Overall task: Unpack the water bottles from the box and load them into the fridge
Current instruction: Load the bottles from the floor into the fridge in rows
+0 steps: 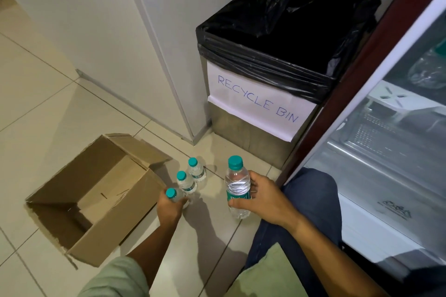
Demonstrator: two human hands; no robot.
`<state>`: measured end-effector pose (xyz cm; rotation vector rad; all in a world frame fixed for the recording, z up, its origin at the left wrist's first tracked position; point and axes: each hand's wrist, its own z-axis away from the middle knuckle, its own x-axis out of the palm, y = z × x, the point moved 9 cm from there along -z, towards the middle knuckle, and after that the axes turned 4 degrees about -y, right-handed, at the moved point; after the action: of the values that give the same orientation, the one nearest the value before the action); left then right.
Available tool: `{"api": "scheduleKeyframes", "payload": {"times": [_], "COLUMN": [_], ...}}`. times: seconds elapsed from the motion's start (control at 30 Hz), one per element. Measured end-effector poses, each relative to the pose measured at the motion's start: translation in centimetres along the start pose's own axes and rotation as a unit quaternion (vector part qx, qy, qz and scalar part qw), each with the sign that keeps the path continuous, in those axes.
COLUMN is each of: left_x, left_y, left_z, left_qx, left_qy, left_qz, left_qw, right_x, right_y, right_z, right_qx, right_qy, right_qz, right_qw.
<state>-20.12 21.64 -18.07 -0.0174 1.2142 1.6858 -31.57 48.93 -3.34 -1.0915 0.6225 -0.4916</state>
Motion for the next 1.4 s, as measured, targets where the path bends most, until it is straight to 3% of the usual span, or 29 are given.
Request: {"api": "scheduleKeyframes", "payload": {"times": [0.3,0.6,0.83,1.17,1.4], "left_x": [-1.0,-1.7,-1.6,0.4,2.7], "left_y": [0.1,5.7,14.3,27.6,34.0], "left_z": [2.4,8.0,15.1,27.4,34.0], "left_qx": [0.028,0.134,0.26,0.445,0.545], "left_qy": [-0.001,-0.051,-0.138,-0.197,-0.287], "left_qz": [0.006,0.089,0.154,0.042,0.05], "left_qw": [1.0,0.986,0.943,0.873,0.786], "right_x": [-1.2,-3.7,-6.4,-13.0,-17.9], "right_y": [-1.6,-2.6,-4.4,-8.5,-12.0], "right_z": [1.2,3.9,7.4,15.1,21.6], "right_qx": [-0.022,-0.039,-0.066,-0.105,-0.146], "right_qy": [0.028,0.058,0.086,0.144,0.207], "right_qz": [-0.021,-0.025,-0.03,-0.022,-0.025], "right_qw": [0.999,0.997,0.994,0.984,0.967]}}
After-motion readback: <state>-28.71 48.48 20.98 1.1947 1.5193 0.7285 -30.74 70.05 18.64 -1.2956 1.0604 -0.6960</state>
